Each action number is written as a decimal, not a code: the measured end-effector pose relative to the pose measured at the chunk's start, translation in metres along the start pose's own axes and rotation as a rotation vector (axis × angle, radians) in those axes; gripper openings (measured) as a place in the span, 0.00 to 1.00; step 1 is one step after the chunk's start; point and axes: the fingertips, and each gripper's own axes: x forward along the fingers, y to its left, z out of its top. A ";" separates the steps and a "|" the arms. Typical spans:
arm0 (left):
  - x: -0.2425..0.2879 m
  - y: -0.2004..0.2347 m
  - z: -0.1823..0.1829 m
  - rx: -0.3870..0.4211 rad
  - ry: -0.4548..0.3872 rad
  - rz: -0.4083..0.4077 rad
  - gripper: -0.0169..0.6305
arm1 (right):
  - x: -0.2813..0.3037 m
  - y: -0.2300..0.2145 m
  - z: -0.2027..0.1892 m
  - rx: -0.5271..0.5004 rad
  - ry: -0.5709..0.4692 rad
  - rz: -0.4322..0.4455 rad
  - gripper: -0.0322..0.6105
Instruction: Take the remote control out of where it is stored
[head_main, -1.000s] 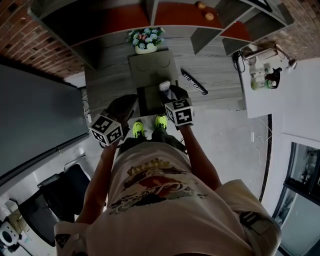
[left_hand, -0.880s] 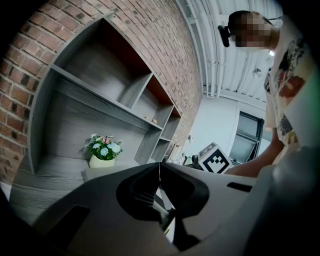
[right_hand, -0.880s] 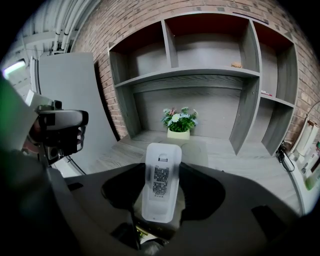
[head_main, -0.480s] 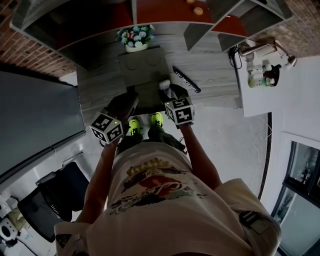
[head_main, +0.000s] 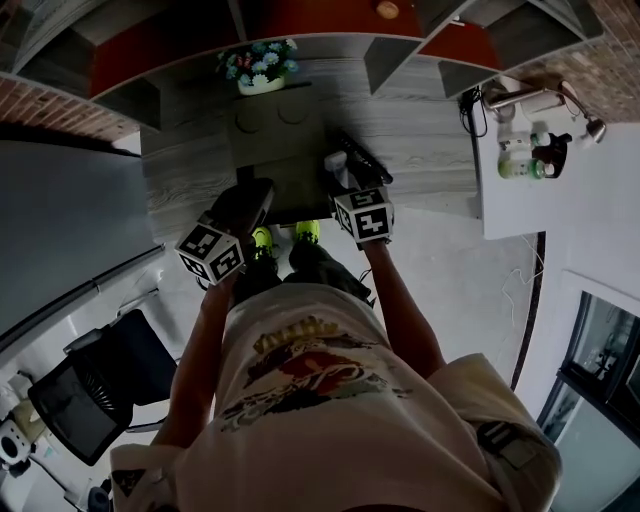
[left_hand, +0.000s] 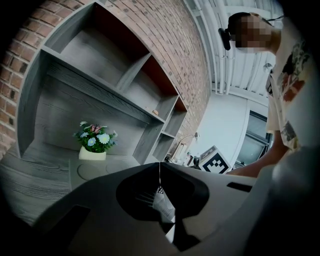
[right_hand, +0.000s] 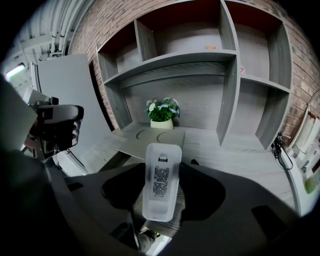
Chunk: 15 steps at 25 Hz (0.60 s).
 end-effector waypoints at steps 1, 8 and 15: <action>0.003 0.000 -0.001 -0.003 -0.001 0.007 0.04 | 0.001 -0.004 -0.003 -0.001 0.008 0.003 0.40; 0.025 0.003 -0.010 -0.025 0.003 0.037 0.04 | 0.017 -0.025 -0.021 -0.017 0.059 0.032 0.40; 0.036 0.007 -0.020 -0.036 0.020 0.055 0.04 | 0.032 -0.041 -0.036 -0.023 0.099 0.054 0.40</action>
